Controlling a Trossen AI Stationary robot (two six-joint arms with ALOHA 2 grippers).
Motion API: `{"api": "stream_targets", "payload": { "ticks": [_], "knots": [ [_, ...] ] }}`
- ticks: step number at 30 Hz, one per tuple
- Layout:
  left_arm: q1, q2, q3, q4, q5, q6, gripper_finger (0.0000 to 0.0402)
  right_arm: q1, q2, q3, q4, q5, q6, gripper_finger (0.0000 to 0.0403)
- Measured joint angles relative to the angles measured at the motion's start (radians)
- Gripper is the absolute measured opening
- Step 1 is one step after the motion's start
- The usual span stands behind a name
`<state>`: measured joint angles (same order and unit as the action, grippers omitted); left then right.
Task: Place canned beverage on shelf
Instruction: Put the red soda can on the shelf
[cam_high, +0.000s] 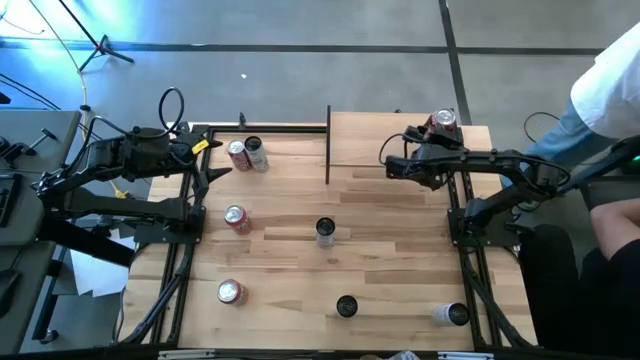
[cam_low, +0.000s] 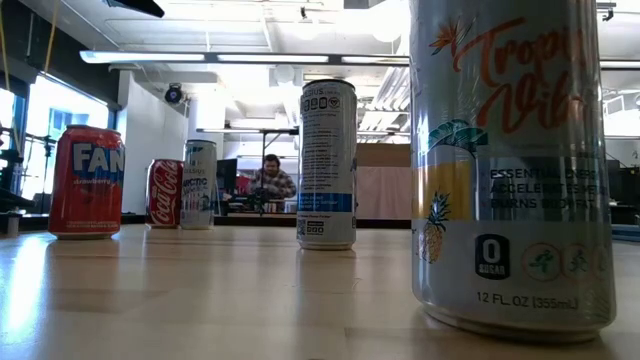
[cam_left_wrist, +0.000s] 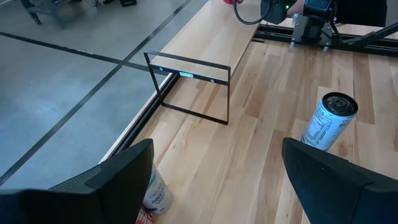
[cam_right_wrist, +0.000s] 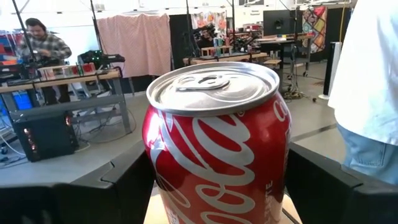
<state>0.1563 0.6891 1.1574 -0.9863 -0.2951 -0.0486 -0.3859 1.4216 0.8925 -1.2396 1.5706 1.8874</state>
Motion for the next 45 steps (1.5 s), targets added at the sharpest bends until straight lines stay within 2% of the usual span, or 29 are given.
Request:
{"api": "stream_targets", "payload": {
  "ticks": [24,30,35,40,45],
  "knots": [
    [0.000,0.000,0.000,0.000,0.000,0.000,0.0335,-0.105,0.000,0.000,0.157,-0.002,-0.042,0.0315],
    [0.000,0.000,0.000,0.000,0.000,0.000,0.0335,-0.112,0.000,0.012,0.264,-0.039,-0.203,0.0316],
    [0.000,0.000,0.000,0.000,0.000,0.000,0.0335,-0.118,-0.001,0.049,0.332,-0.058,-0.402,0.0316],
    [0.000,0.000,0.000,0.000,0.000,0.000,0.0335,-0.153,-0.001,0.084,0.425,-0.128,-0.590,0.0316],
    [0.000,0.000,0.000,0.000,0.000,0.000,0.0335,-0.187,-0.001,0.089,0.505,-0.215,-0.662,0.0316]
  ]
}}
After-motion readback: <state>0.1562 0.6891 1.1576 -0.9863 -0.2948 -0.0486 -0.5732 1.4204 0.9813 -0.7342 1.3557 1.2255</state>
